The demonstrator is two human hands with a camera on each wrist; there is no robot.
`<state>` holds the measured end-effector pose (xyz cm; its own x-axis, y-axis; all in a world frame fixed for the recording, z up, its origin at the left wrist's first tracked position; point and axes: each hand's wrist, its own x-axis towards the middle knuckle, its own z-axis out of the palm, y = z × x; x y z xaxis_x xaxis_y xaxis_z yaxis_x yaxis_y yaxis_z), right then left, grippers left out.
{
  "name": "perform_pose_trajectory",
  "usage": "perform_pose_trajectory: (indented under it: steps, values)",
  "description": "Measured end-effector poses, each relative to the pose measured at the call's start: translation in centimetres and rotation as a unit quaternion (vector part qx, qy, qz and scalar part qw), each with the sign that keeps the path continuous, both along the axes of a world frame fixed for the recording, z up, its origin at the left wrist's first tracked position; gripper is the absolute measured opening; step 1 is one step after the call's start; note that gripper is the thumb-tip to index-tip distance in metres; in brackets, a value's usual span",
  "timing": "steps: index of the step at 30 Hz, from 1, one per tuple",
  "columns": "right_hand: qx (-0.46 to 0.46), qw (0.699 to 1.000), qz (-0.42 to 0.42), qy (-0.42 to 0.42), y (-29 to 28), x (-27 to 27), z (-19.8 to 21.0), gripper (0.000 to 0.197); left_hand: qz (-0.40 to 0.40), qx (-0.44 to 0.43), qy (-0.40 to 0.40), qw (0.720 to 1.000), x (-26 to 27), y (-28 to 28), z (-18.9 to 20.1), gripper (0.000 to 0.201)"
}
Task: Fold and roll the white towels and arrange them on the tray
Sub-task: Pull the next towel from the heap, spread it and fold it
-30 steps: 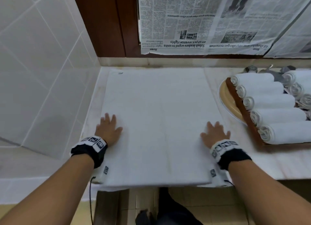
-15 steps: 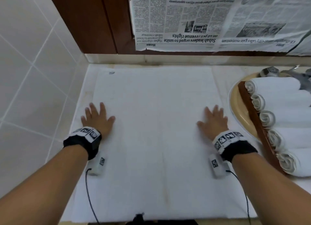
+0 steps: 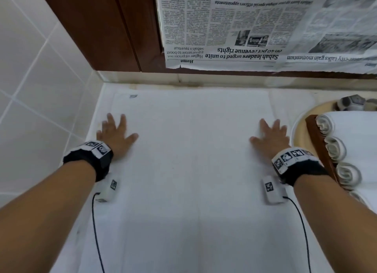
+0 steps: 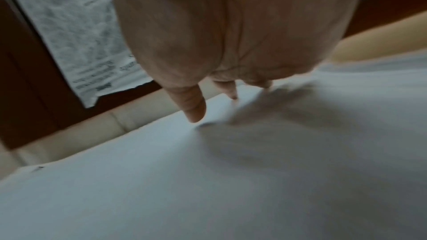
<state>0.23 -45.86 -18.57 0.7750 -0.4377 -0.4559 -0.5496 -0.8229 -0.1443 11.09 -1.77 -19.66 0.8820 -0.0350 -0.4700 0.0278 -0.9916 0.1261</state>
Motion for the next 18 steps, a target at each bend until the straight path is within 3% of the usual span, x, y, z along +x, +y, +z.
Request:
perform_pose_trajectory:
  steps: [3, 6, 9, 11, 14, 16, 18]
  values:
    - [0.016, 0.996, 0.070, -0.061, 4.8, 4.0, 0.6, 0.076, -0.019, -0.037, -0.099, 0.994, 1.7, -5.2, 0.6, 0.077]
    - [0.127, 0.975, 0.173, -0.052, 9.7, 7.0, 0.4, 0.071, -0.139, -0.067, -0.033, 0.987, 1.3, -11.1, 0.1, 0.069]
    - [0.136, 0.959, 0.247, -0.002, 8.2, 8.1, -0.5, 0.068, -0.169, -0.022, 0.002, 0.985, 1.8, -10.1, -1.2, 0.075]
    - [0.109, 0.971, 0.214, -0.010, 4.4, 8.5, -0.9, 0.068, -0.092, 0.000, -0.015, 0.996, 3.0, -6.5, -1.4, 0.081]
    - [0.026, 0.996, 0.085, -0.011, -1.4, 9.0, -0.8, 0.073, 0.006, 0.026, -0.002, 1.000, 4.9, -1.9, -0.9, 0.083]
    - [-0.008, 0.999, 0.036, -0.008, -1.5, 10.0, -0.2, 0.075, 0.027, 0.050, -0.012, 0.998, 6.1, -2.4, -0.5, 0.084]
    - [0.014, 0.997, 0.063, -0.034, 2.0, 11.4, 0.5, 0.075, -0.001, 0.050, -0.052, 0.997, 6.9, -6.1, -0.1, 0.080]
